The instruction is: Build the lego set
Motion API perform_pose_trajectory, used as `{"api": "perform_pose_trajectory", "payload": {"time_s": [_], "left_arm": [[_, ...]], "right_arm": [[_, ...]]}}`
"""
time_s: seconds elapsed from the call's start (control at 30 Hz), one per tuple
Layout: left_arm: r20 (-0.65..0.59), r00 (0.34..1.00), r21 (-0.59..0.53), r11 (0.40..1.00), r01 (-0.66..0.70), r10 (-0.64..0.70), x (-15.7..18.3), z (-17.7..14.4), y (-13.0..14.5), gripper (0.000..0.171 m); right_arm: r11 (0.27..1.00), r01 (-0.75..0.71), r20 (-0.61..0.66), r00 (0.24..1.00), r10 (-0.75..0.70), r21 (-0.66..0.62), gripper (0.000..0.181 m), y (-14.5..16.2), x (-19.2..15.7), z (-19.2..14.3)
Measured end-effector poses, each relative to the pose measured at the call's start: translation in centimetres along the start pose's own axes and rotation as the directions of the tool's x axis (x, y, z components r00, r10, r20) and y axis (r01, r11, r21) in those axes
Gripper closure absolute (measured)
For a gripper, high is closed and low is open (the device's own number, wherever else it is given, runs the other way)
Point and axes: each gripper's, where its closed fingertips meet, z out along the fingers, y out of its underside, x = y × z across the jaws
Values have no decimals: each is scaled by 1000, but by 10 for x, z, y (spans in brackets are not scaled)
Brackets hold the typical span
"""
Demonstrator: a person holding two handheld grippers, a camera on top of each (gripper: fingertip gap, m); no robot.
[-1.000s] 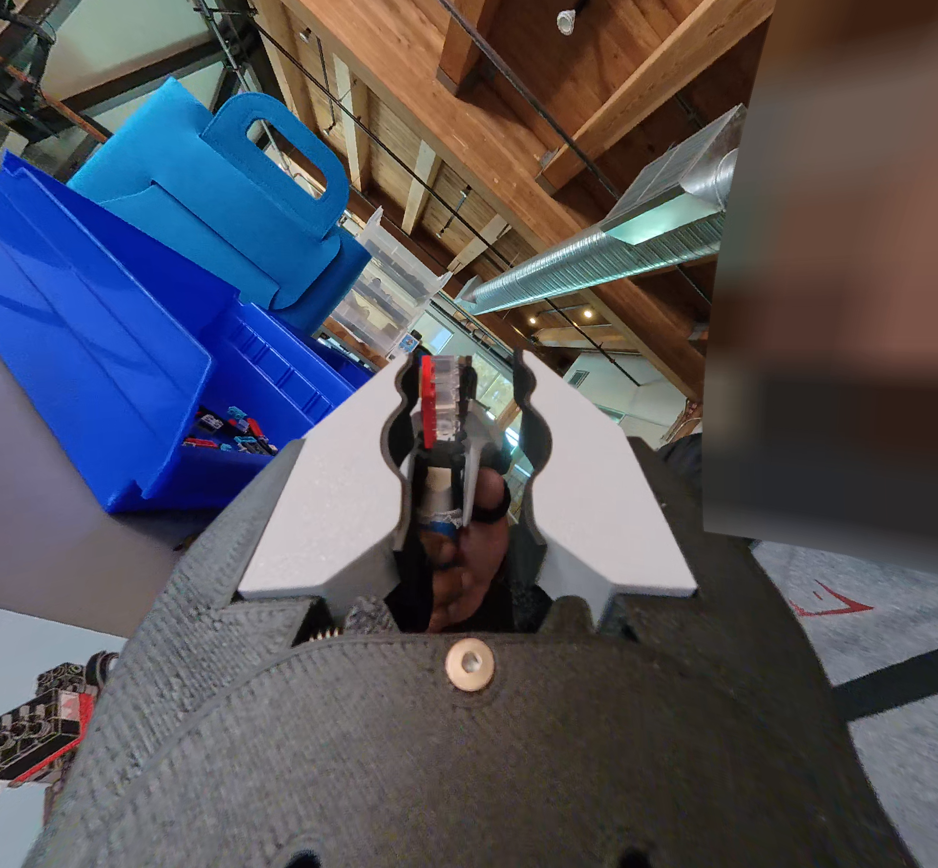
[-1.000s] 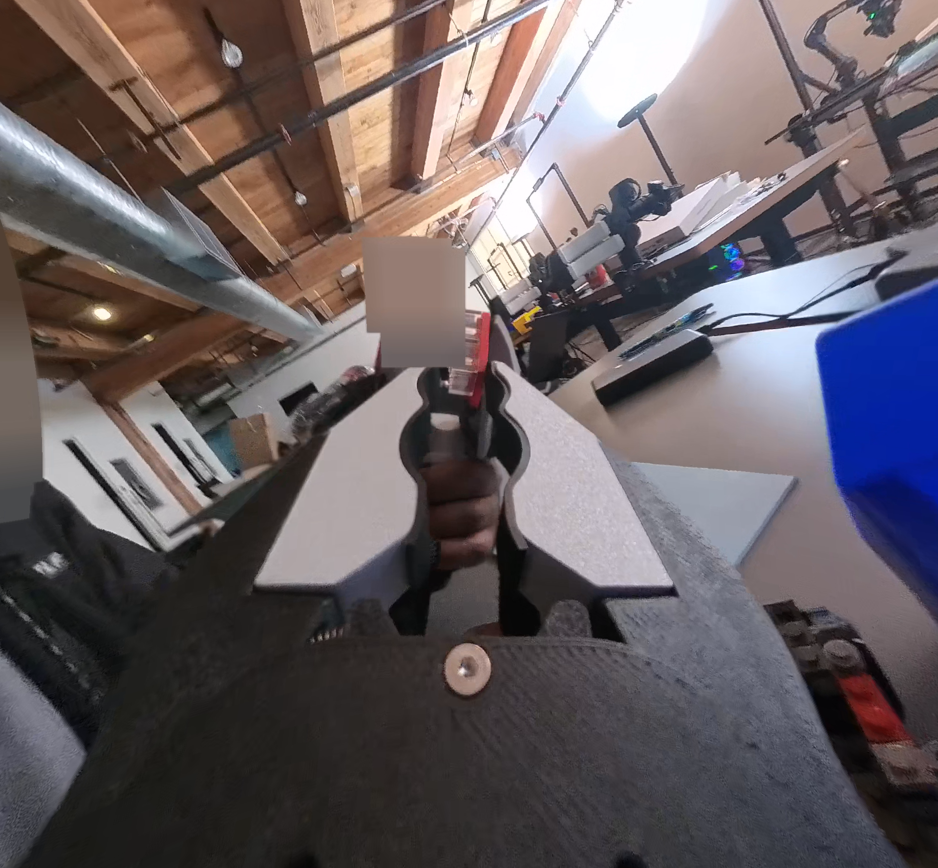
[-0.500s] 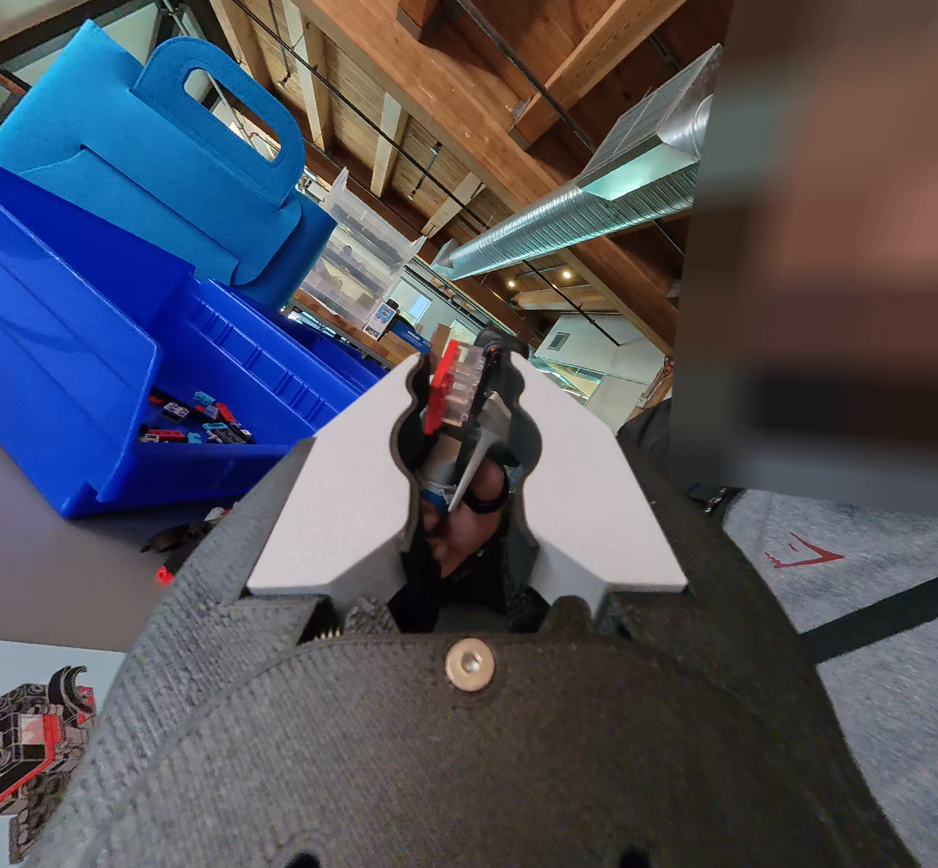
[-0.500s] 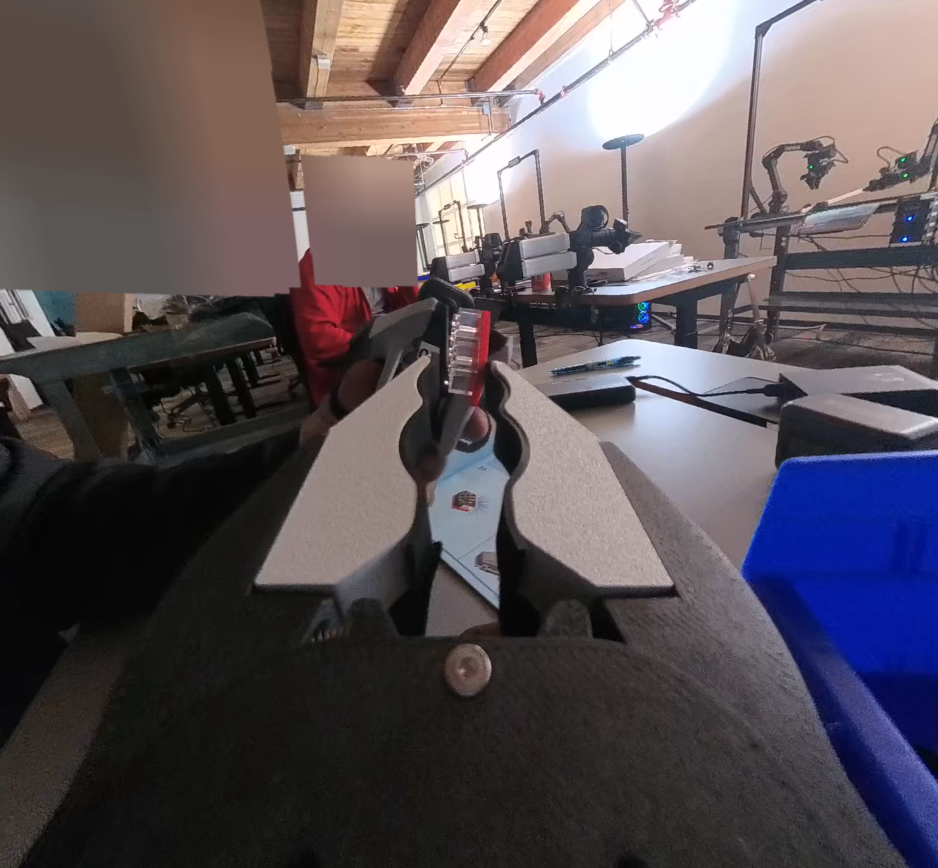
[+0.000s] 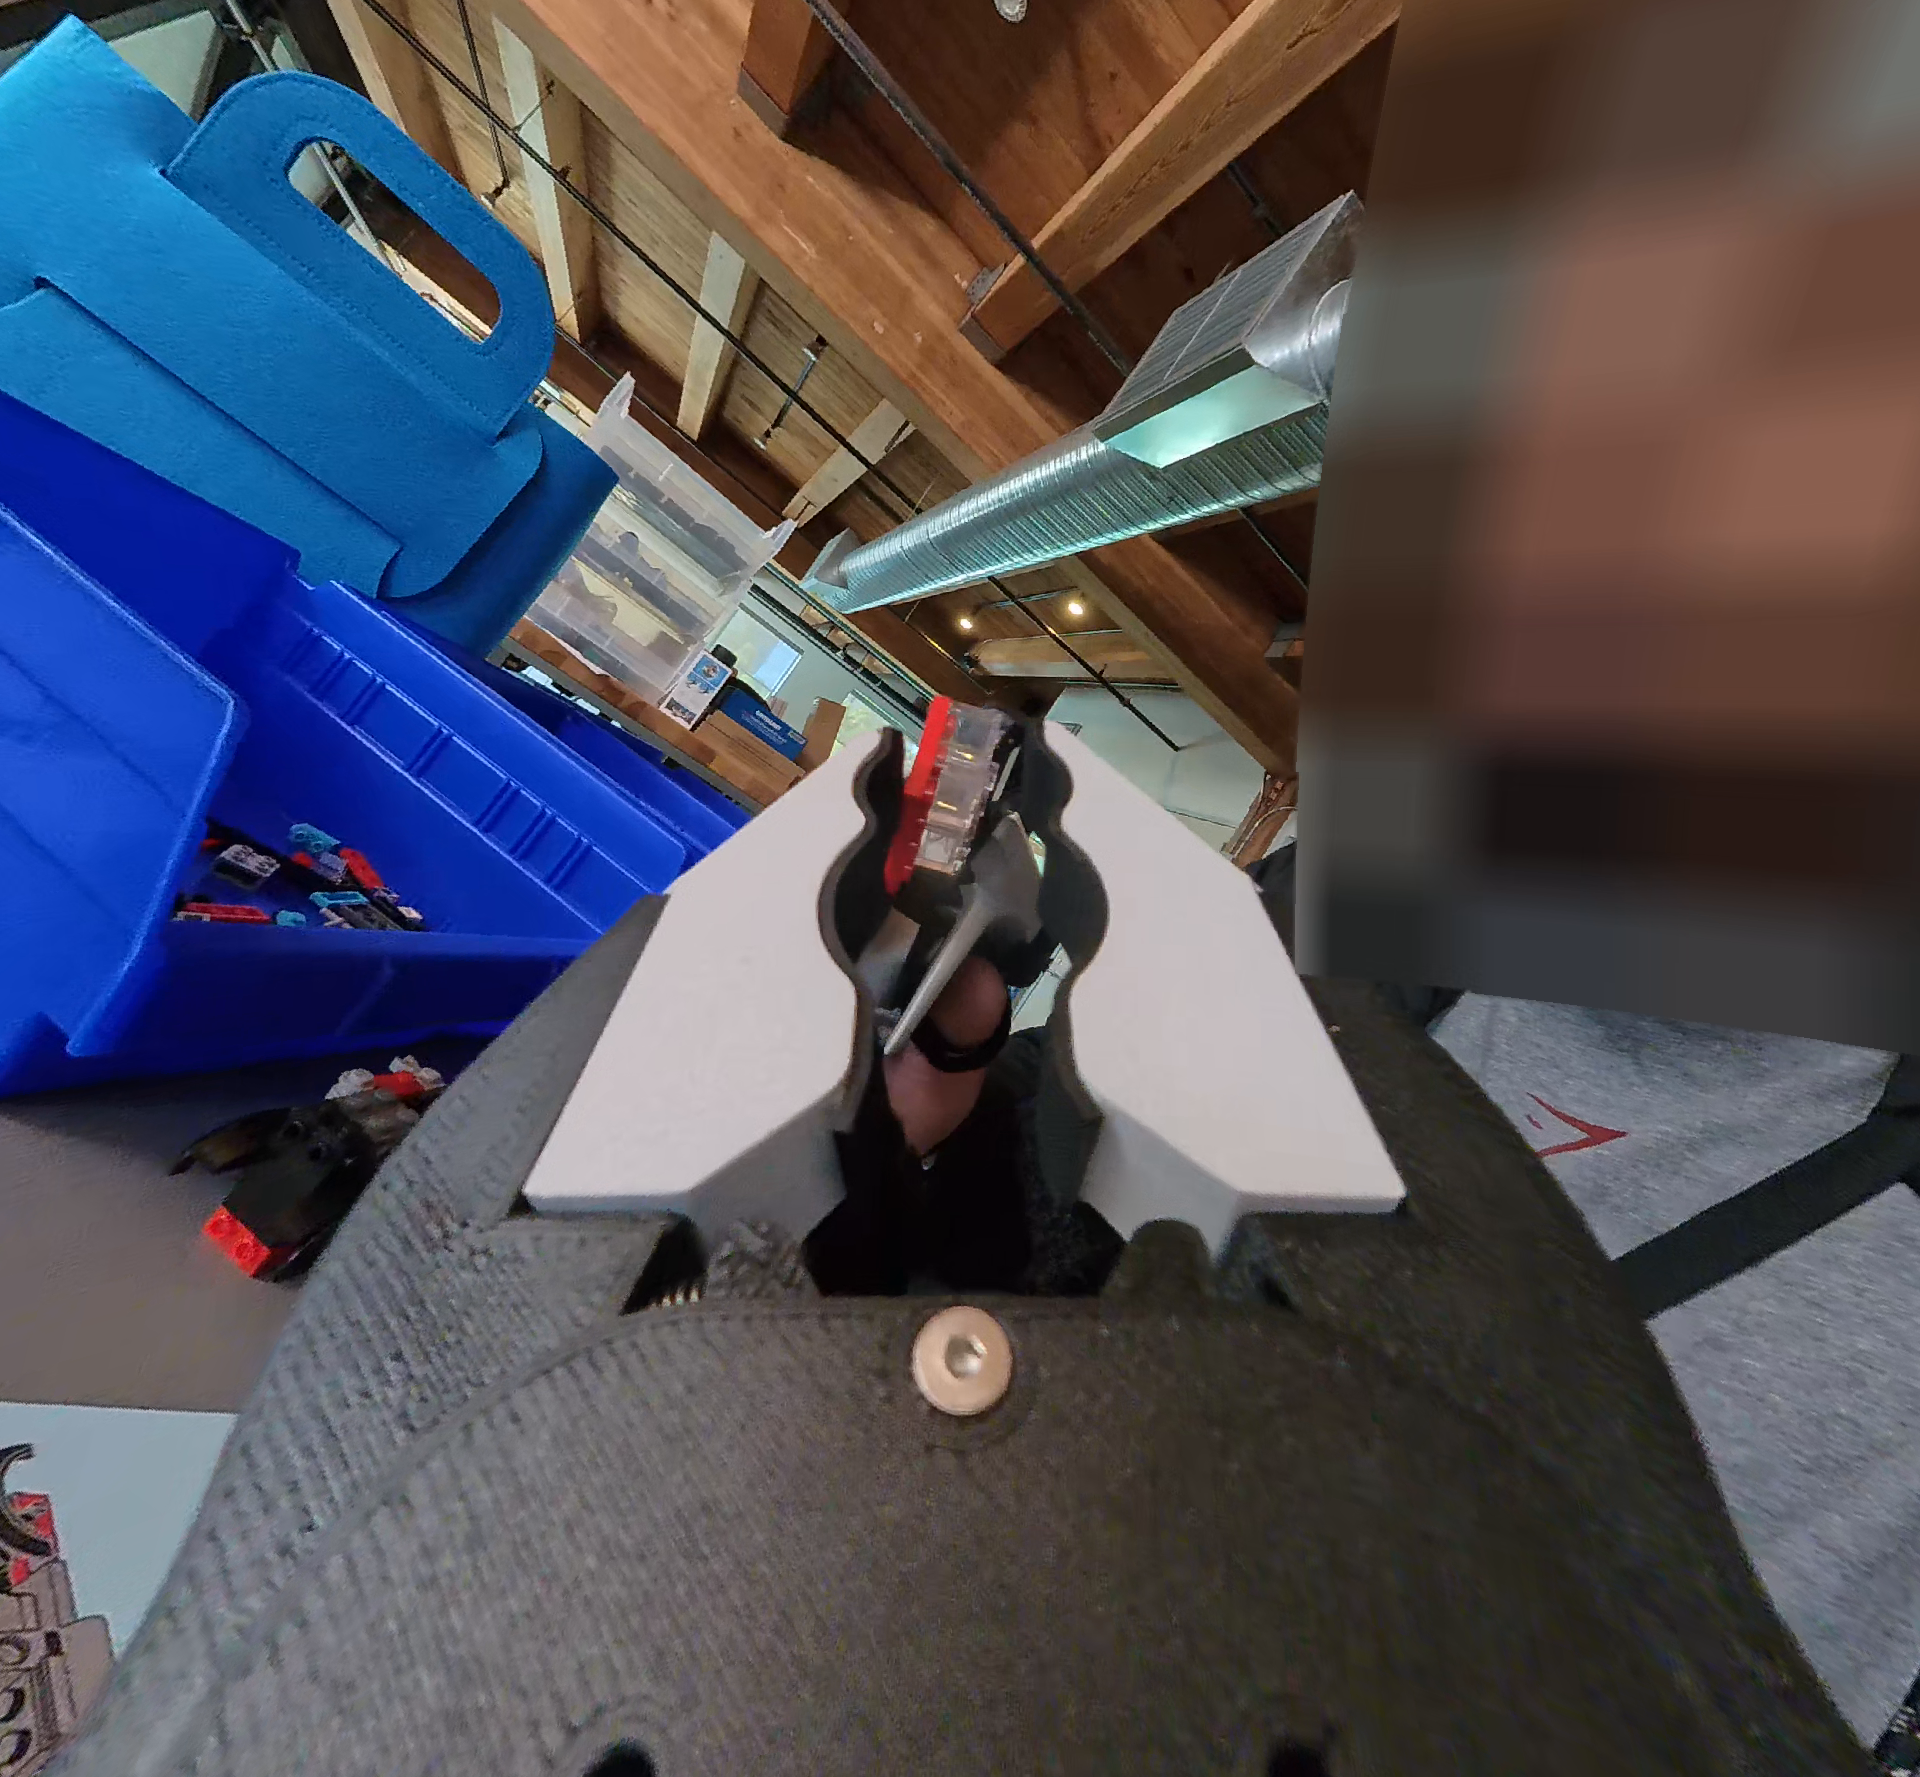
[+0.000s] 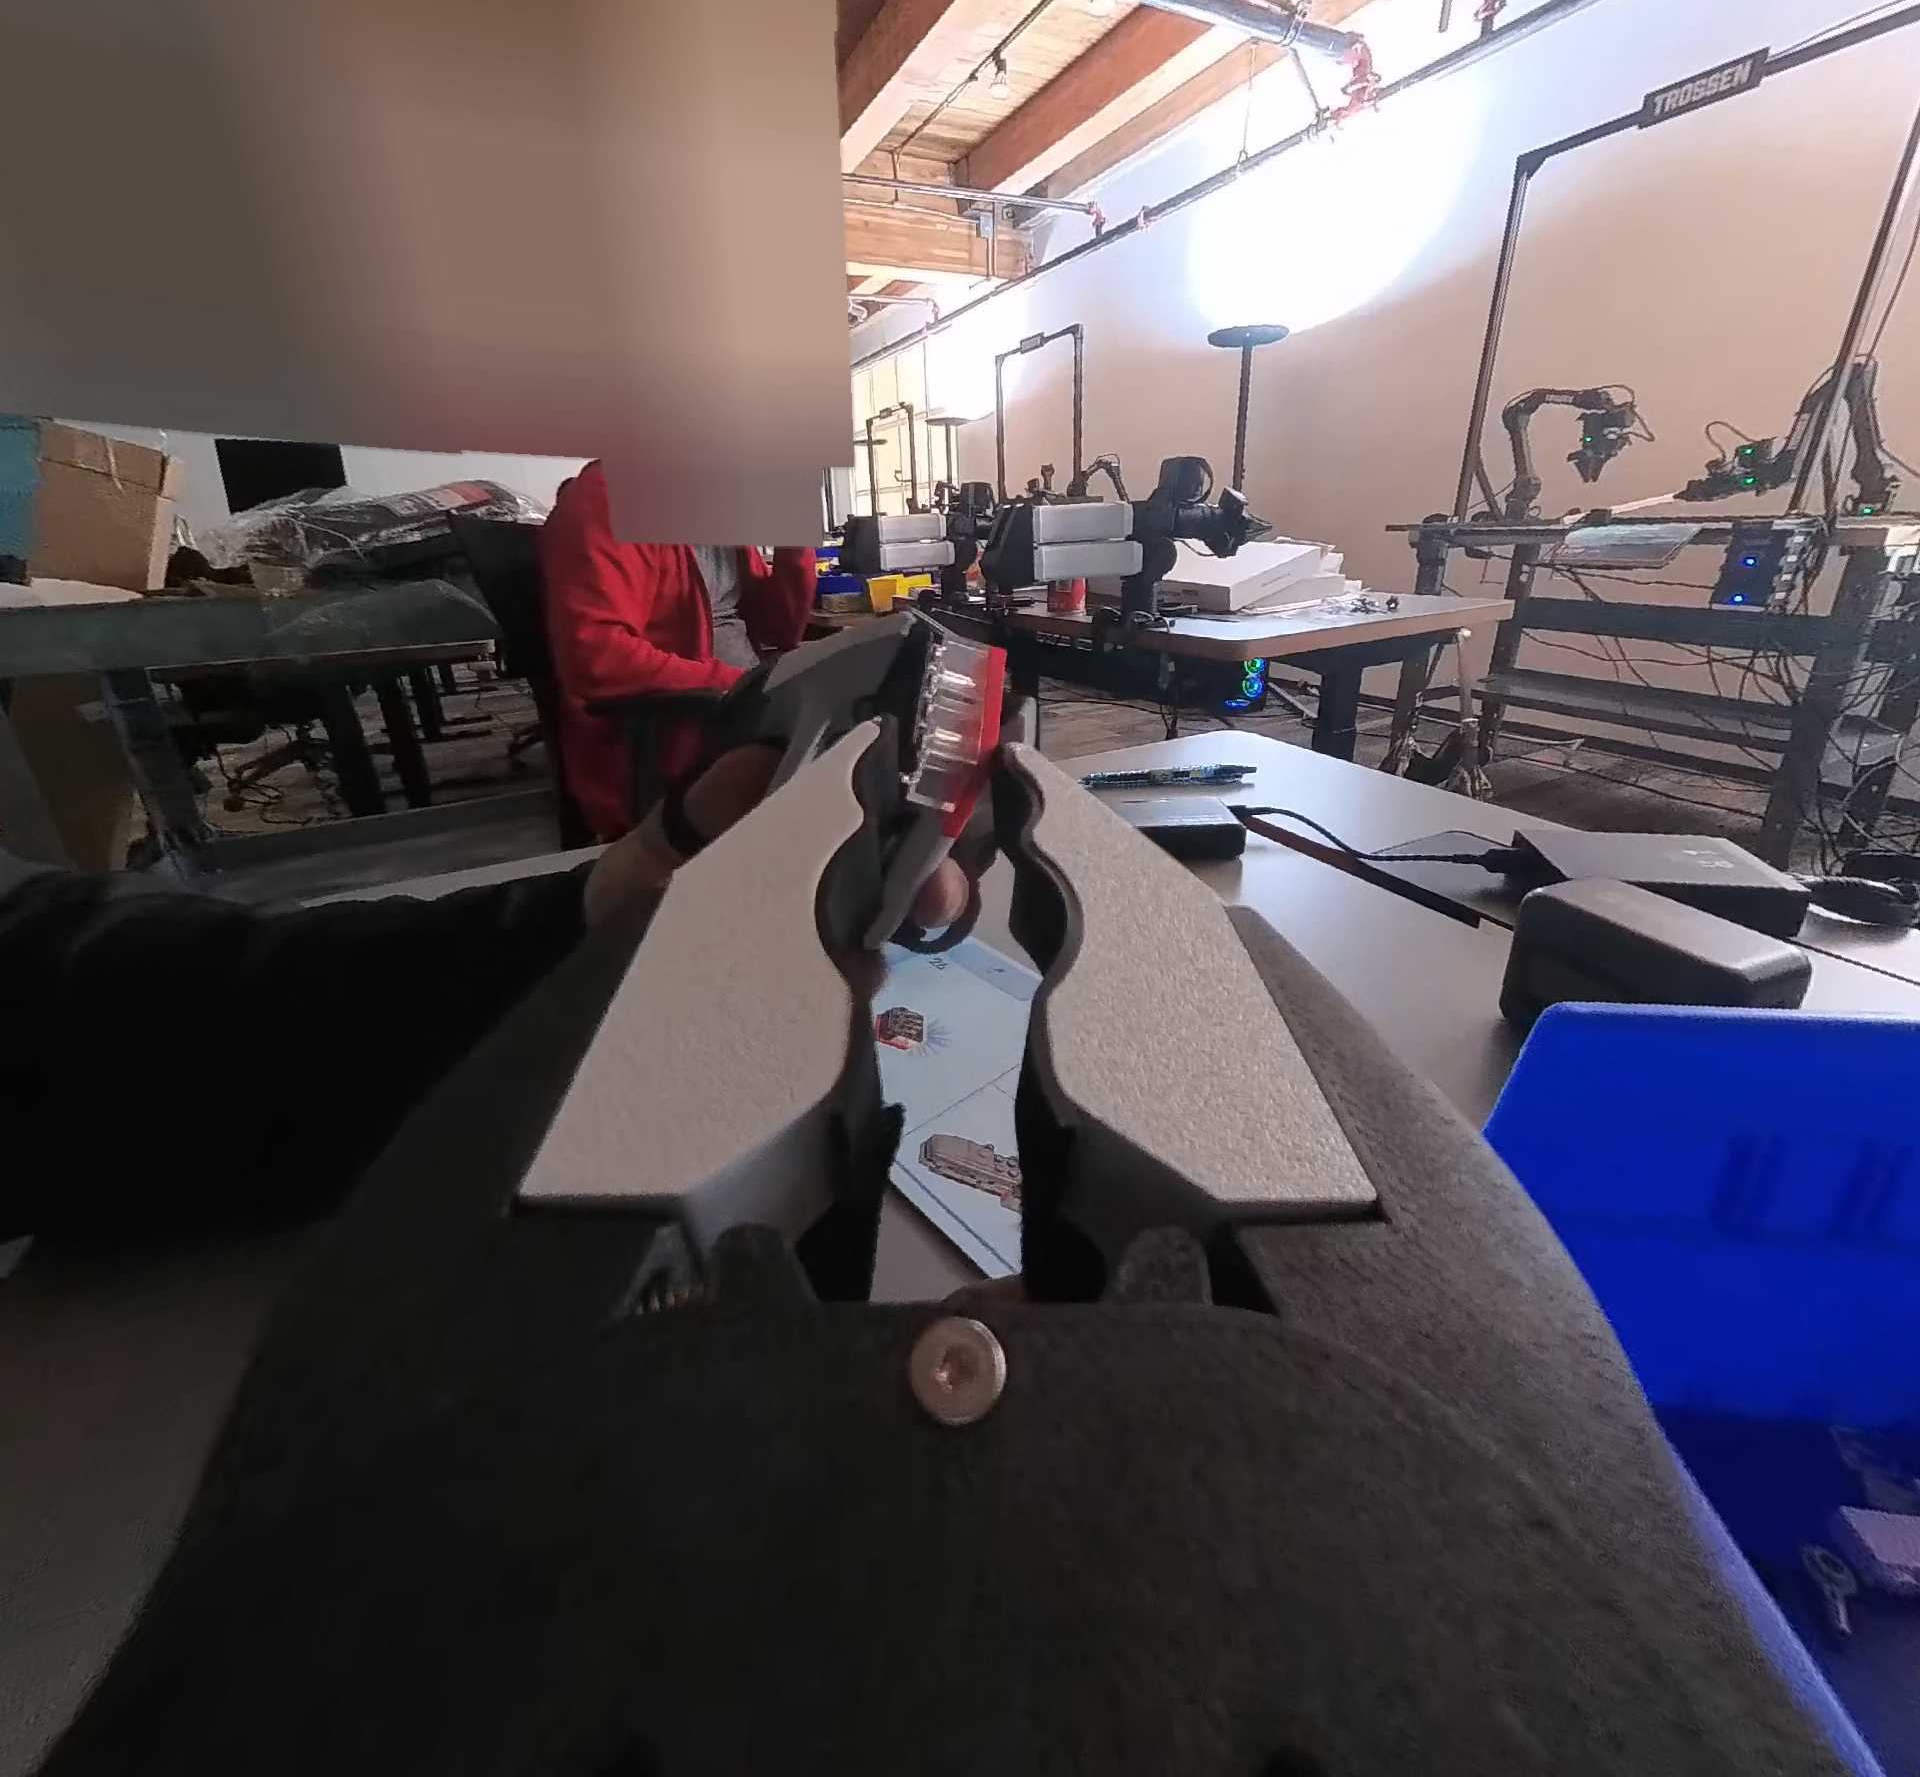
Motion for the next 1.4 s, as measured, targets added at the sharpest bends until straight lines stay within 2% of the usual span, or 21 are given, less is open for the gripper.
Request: {"api": "perform_pose_trajectory", "payload": {"time_s": [0.13, 0.3, 0.67, 0.87, 1.17, 1.4], "left_arm": [[14, 1000, -14, 1000, 0, 0, -2, 1, 2, 142], [33, 999, -32, 999, -18, 19, -5, 4, 7, 145], [-30, 999, 36, 999, 34, -33, 1, 9, 7, 150], [-24, 999, 52, 998, 23, -21, -1, 7, 6, 152], [-13, 1000, 47, 999, -6, 7, -1, 5, 4, 153], [-23, 1000, 46, 999, 0, 2, -1, 5, 5, 153]], "right_arm": [[998, -61, -1, 998, 61, 16, 162, 0, 3, -1], [989, -146, 16, 989, 145, 28, 162, 0, 6, -1], [986, -166, 54, 985, 165, 18, 162, 4, 0, 1], [983, -182, 76, 981, 180, 18, 161, 2, -3, 2], [952, -305, 123, 945, 302, 12, 156, -2, -3, 1], [937, -349, 112, 931, 347, -4, 162, -1, -1, 2]]}}
